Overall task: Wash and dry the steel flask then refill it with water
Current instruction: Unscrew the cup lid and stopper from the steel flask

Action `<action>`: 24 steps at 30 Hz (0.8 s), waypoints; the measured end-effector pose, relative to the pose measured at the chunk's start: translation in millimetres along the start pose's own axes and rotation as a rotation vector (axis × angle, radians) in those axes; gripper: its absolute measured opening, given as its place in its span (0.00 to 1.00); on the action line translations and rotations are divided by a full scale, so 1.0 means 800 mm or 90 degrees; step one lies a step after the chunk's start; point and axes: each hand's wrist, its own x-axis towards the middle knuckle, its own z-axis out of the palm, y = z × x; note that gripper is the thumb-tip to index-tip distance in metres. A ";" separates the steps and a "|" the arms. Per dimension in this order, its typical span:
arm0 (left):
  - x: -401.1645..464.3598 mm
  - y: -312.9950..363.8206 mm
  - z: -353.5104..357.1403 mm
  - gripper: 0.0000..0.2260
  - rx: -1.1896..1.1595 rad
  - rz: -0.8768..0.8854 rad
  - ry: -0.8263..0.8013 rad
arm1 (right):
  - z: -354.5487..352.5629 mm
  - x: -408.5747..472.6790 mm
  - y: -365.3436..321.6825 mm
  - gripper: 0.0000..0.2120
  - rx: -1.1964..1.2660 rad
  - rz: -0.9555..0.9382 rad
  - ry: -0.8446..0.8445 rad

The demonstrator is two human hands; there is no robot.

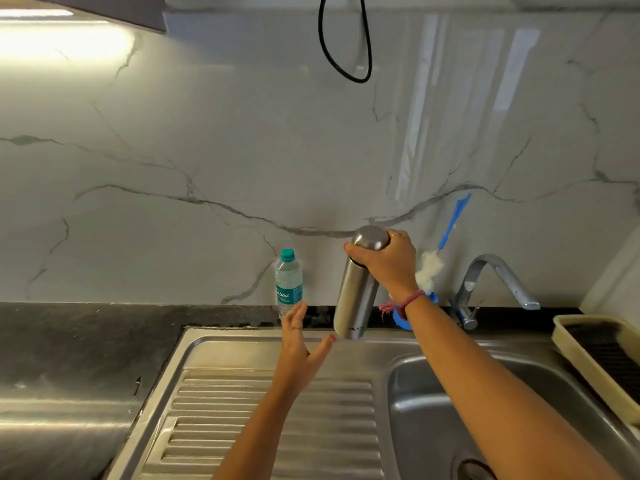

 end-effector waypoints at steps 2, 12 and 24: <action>-0.015 0.021 0.004 0.43 -0.032 -0.003 -0.049 | -0.020 -0.010 -0.025 0.22 0.017 -0.005 -0.011; -0.081 0.085 0.021 0.51 -0.114 0.042 -0.022 | -0.080 -0.105 -0.110 0.14 0.079 -0.030 -0.089; -0.146 0.092 -0.003 0.39 -0.112 -0.016 -0.007 | -0.100 -0.160 -0.115 0.20 0.188 0.011 -0.191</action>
